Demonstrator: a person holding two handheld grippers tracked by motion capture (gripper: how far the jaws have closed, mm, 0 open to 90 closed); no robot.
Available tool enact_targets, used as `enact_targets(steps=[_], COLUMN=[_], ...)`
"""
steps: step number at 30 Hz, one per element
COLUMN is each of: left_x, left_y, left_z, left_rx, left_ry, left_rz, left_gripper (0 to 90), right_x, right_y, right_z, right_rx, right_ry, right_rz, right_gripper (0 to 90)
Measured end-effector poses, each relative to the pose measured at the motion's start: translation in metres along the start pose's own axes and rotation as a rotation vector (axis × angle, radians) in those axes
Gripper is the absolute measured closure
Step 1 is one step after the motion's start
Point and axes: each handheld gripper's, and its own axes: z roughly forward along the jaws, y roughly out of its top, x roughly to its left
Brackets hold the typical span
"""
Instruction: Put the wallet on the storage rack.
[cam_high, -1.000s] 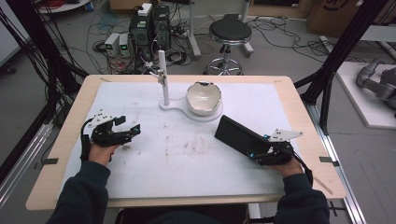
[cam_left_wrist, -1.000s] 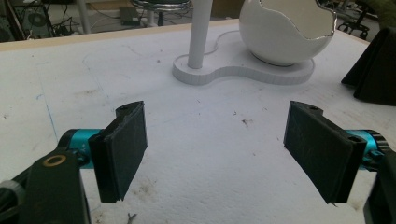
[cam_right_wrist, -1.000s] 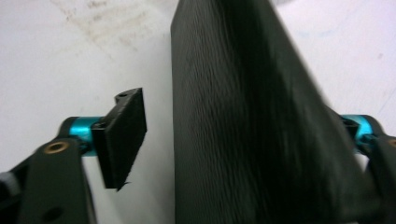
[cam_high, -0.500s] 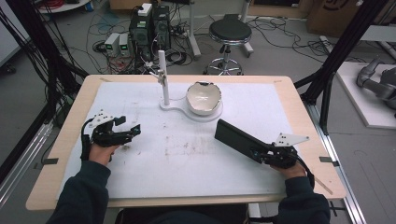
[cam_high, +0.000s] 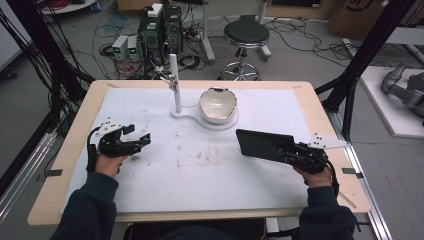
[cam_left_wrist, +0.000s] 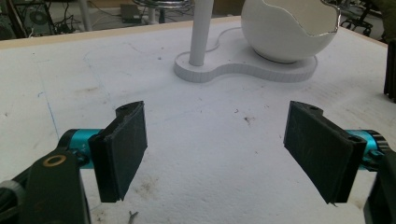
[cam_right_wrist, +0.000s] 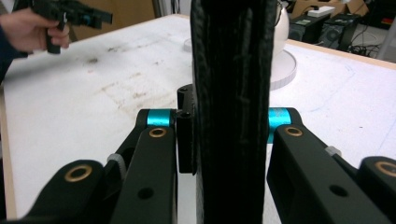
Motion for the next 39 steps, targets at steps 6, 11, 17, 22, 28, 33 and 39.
enact_targets(steps=[6, 11, 17, 22, 28, 33, 39], left_x=[-0.001, 0.0, 0.0, -0.002, 0.0, 0.0, 0.0], left_y=[0.0, 0.0, 0.0, 0.0, -0.001, -0.001, -0.001], left_z=[0.001, 0.0, 0.0, 0.001, 0.001, 0.001, 0.001], left_rx=[0.004, 0.0, -0.003, 0.007, 0.003, 0.0, 0.001], left_ry=[-0.003, -0.003, -0.005, -0.011, -0.01, -0.009, -0.013], left_rz=[0.005, 0.003, 0.0, 0.014, 0.006, 0.003, 0.001], left_gripper=[21.4, 21.4, 21.4, 21.4, 21.4, 21.4, 21.4], right_x=[0.004, 0.007, 0.01, 0.012, 0.02, 0.024, 0.026], right_y=[0.016, 0.022, 0.04, 0.053, 0.086, 0.121, 0.16], right_z=[0.002, 0.007, 0.014, 0.033, 0.051, 0.061, 0.082], right_rx=[-0.014, -0.012, -0.04, 0.01, 0.007, -0.036, -0.047], right_ry=[-0.031, -0.044, -0.073, -0.064, -0.043, -0.023, -0.005], right_rz=[0.015, 0.006, -0.015, -0.067, -0.168, -0.22, -0.331], right_gripper=[72.6, 72.6, 72.5, 73.3, 73.4, 73.4, 73.4])
